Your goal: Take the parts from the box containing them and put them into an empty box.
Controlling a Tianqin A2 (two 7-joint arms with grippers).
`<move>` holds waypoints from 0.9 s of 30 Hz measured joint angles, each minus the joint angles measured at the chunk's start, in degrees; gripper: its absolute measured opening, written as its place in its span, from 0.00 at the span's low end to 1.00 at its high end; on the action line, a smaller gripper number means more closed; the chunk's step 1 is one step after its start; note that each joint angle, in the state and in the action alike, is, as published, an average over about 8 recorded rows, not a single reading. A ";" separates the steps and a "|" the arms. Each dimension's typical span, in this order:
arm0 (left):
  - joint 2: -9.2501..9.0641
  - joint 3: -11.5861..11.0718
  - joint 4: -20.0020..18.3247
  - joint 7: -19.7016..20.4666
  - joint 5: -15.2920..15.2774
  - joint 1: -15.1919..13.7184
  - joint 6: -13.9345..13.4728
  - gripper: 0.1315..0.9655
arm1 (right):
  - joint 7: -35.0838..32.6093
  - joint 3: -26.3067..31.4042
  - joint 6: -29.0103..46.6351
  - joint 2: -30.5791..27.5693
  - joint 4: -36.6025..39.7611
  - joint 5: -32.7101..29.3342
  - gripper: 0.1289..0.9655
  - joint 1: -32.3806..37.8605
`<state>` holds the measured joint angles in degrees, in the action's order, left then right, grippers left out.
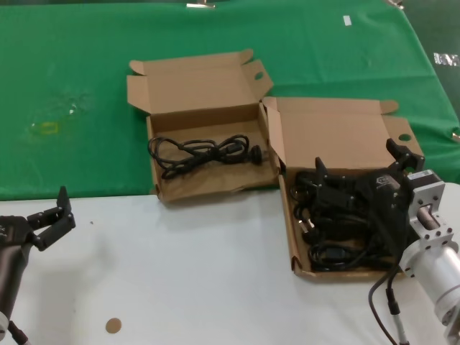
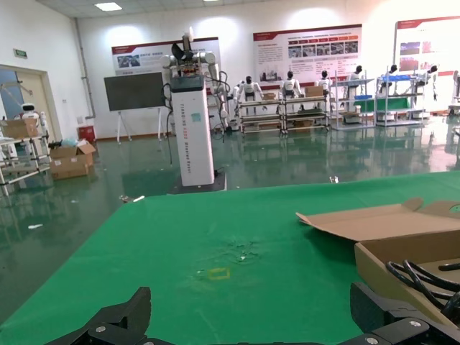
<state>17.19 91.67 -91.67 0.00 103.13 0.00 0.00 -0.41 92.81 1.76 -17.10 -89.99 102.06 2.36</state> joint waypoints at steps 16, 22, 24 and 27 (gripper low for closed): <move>0.00 0.00 0.00 0.00 0.00 0.00 0.00 1.00 | 0.00 0.00 0.00 0.00 0.00 0.00 1.00 0.00; 0.00 0.00 0.00 0.00 0.00 0.00 0.00 1.00 | 0.00 0.00 0.00 0.00 0.00 0.00 1.00 0.00; 0.00 0.00 0.00 0.00 0.00 0.00 0.00 1.00 | 0.00 0.00 0.00 0.00 0.00 0.00 1.00 0.00; 0.00 0.00 0.00 0.00 0.00 0.00 0.00 1.00 | 0.00 0.00 0.00 0.00 0.00 0.00 1.00 0.00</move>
